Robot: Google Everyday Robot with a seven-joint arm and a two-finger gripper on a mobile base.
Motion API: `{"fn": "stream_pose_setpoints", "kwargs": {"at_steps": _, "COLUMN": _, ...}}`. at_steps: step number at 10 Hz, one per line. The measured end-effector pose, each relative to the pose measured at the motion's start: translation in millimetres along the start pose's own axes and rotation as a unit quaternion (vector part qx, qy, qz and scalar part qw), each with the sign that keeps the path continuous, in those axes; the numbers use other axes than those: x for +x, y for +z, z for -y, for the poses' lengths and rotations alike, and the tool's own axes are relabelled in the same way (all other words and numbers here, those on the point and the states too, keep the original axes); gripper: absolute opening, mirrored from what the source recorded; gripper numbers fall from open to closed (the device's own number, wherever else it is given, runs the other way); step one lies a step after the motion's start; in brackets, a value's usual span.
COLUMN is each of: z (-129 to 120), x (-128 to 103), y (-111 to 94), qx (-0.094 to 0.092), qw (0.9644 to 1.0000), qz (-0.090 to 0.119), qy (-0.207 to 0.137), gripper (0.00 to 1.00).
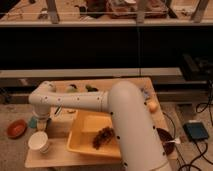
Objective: Wipe table surface with sponge
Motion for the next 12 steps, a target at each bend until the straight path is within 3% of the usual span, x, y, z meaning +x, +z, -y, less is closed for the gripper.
{"fn": "stream_pose_setpoints", "kwargs": {"at_steps": 3, "z": -24.7, "x": 20.4, "y": 2.0, "qx": -0.015, "qw": 0.9998, "qz": 0.001, "qy": 0.013, "gripper": 0.23}}
{"fn": "stream_pose_setpoints", "kwargs": {"at_steps": 7, "z": -40.4, "x": 57.3, "y": -5.4, "qx": -0.016, "qw": 0.9987, "qz": -0.005, "qy": 0.049, "gripper": 0.23}}
{"fn": "stream_pose_setpoints", "kwargs": {"at_steps": 10, "z": -42.5, "x": 98.8, "y": -11.8, "qx": -0.010, "qw": 0.9949, "qz": -0.019, "qy": 0.099, "gripper": 0.23}}
{"fn": "stream_pose_setpoints", "kwargs": {"at_steps": 12, "z": -31.9, "x": 114.0, "y": -14.7, "qx": 0.000, "qw": 0.9919, "qz": -0.025, "qy": 0.124, "gripper": 0.23}}
